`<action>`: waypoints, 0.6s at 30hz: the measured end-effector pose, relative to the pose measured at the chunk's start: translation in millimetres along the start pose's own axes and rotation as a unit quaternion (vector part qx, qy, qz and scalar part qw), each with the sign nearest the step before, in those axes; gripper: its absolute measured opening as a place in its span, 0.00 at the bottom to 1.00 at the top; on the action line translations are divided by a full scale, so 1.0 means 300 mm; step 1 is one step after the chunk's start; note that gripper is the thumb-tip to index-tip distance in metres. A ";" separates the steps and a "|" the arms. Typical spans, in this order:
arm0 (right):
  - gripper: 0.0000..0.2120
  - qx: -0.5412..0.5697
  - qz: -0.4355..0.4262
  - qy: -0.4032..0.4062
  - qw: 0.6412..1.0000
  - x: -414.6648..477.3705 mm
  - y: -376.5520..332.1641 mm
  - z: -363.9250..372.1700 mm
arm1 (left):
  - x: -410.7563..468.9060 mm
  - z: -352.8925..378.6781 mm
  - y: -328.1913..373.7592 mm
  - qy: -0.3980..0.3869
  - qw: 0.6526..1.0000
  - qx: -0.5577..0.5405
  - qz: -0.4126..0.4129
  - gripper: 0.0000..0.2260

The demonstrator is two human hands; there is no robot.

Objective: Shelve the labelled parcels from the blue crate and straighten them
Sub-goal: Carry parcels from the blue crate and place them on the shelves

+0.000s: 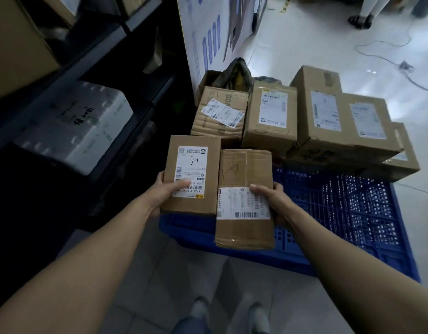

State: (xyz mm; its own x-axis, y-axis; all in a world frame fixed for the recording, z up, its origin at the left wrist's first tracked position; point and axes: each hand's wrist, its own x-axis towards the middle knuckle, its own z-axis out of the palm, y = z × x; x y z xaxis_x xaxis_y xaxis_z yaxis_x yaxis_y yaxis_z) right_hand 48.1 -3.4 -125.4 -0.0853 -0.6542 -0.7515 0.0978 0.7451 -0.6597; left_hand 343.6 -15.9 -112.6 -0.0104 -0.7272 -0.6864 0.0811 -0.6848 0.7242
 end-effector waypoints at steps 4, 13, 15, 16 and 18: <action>0.45 -0.064 -0.052 -0.022 0.996 -0.189 -0.196 0.055 | -0.216 -0.061 0.163 0.005 0.999 -0.028 0.037 0.43; 0.42 -0.046 -0.155 -0.195 0.967 -0.627 -0.582 0.270 | -0.828 -0.215 0.482 0.111 0.964 -0.122 0.209 0.34; 0.40 -0.068 -0.175 -0.228 0.956 -0.708 -0.625 0.332 | -0.971 -0.240 0.480 0.155 0.951 -0.129 0.234 0.32; 0.39 -0.081 -0.182 -0.248 0.948 -0.750 -0.641 0.366 | -1.047 -0.252 0.467 0.179 0.944 -0.132 0.243 0.33; 0.38 -0.109 -0.194 -0.297 0.928 -0.842 -0.659 0.446 | -1.209 -0.270 0.421 0.222 0.926 -0.154 0.263 0.33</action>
State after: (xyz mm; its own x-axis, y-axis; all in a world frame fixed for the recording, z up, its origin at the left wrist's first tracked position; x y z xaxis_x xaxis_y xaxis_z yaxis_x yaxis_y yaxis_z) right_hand 183.1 -2.9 194.8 0.4964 -0.7870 -0.3663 -0.0343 0.4038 -0.9142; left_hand 438.5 165.1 222.4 0.5165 -0.8183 -0.2523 0.2400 -0.1446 0.9600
